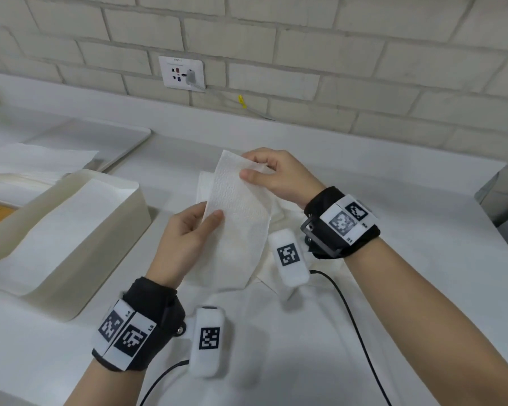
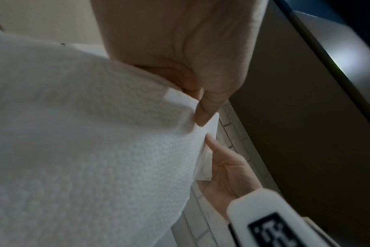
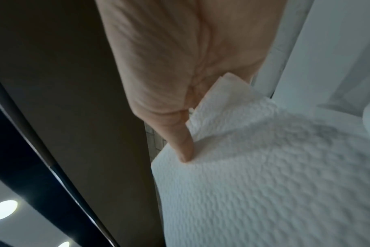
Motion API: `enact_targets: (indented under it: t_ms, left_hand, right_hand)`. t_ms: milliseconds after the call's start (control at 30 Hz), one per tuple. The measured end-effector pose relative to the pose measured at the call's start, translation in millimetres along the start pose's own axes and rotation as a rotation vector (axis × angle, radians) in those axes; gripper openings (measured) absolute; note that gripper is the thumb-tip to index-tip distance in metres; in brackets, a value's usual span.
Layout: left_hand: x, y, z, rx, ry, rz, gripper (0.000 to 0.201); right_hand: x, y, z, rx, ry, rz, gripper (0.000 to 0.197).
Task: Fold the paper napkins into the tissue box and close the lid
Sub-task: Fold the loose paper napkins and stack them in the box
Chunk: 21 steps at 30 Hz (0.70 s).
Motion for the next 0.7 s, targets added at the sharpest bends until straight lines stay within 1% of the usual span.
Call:
enact_targets:
  t_ms: [100,167,300,367,433,467,533,700]
  left_hand:
    - [-3,-2,-1,0.027,-0.05,0.009,0.017]
    - [-5,-5,-2,0.016,-0.098,0.028,0.016]
    - [-4,-3,-2,-0.029,-0.148,0.02,0.013]
    - [-5,0,-3,-0.031,-0.155,-0.006,0.016]
    - [-7,2,-4,-0.025,-0.164,-0.024,0.015]
    - [-7,4,-4,-0.022,-0.168,-0.029,0.014]
    - [-8,6,-4,-0.017,-0.178,-0.041,0.014]
    - [-3,3,-3,-0.034,-0.176,-0.057,0.024]
  right_hand:
    - [3,-4,-1,0.118,-0.035,0.054,0.013]
    - [7,-7,-3,0.169,-0.052,0.028,0.017]
    - [8,-10,2,0.075,-0.053,-0.001,0.018]
    - [9,-10,4,0.11,-0.07,-0.016,0.019]
    - [9,-11,4,0.195,-0.093,0.005,0.012]
    - [9,-11,4,0.219,-0.097,0.021,0.012]
    - [9,-13,4,0.218,-0.094,0.072,0.016]
    - [12,-17,6,0.156,-0.067,0.156,0.014]
Point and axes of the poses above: each hand's wrist, its own z-axis towards the middle knuckle, its own y-axis out of the back of the hand, x = y × z, the point moved 2 cm from there along z, towards the middle knuckle, and after that the axes turned 12 degrees about -y, right-handed, at the moved point
